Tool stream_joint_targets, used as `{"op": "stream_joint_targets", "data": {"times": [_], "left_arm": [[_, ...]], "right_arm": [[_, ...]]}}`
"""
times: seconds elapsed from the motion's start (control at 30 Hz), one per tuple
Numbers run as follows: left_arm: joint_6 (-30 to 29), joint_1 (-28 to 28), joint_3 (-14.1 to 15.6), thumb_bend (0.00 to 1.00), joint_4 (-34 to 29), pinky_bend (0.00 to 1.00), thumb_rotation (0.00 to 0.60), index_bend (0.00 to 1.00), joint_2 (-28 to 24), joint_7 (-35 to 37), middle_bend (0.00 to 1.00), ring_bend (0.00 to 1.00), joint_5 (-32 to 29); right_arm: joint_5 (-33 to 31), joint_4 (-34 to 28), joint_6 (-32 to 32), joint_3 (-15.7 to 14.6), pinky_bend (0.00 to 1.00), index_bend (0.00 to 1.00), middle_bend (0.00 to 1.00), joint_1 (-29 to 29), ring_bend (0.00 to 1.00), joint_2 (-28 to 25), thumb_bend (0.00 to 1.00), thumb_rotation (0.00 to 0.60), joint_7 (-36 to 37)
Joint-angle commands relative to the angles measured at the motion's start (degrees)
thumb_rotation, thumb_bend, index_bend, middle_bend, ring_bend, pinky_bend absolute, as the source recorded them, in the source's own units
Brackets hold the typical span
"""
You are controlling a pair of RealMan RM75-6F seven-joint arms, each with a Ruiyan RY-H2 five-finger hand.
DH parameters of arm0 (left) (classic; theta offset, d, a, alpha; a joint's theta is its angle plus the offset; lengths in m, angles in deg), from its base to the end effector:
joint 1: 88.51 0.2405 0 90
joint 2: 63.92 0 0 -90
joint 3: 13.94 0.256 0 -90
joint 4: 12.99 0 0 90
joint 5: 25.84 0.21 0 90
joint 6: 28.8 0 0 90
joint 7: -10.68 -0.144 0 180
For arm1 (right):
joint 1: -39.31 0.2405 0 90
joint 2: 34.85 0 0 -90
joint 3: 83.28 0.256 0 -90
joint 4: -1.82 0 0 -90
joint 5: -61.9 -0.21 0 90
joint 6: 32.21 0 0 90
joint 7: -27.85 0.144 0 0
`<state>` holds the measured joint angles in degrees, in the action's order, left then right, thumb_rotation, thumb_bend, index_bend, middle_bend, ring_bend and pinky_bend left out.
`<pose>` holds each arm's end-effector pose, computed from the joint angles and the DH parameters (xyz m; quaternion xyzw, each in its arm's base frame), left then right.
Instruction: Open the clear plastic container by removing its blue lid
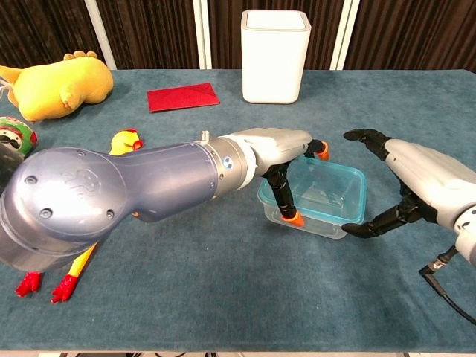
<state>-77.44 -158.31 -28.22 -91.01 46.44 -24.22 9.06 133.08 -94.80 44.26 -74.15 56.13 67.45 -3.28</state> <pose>0.0204 0.3182 -0.1410 -0.8122 -0.3936 -0.3303 0.2763 -0.1604 -0.2262 -0.0356 0.5957 -0.4833 0.4208 0.4842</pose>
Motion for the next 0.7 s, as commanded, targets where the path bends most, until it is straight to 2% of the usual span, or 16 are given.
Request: {"op": "stream_joint_targets", "data": {"times": [0.03,0.7], "left_arm": [[0.0,0.0,0.1,0.15,0.0,0.31,0.600,0.16,0.0,-0.1,0.23,0.18,-0.1],[-0.8,-0.1,-0.1,0.15,-0.1,0.31,0.600,0.16,-0.3,-0.6,0.23,0.18,-0.8]], "right_arm": [[-0.3,0.0,0.0,0.1,0.00,0.00,0.00,0.1,0.00,0.0,0.24,0.600,-0.1],[-0.8,-1.5,1.1,-0.6,0.00,0.00,0.00,0.0,0.00,-1.2,0.24,0.600,-0.7]]}}
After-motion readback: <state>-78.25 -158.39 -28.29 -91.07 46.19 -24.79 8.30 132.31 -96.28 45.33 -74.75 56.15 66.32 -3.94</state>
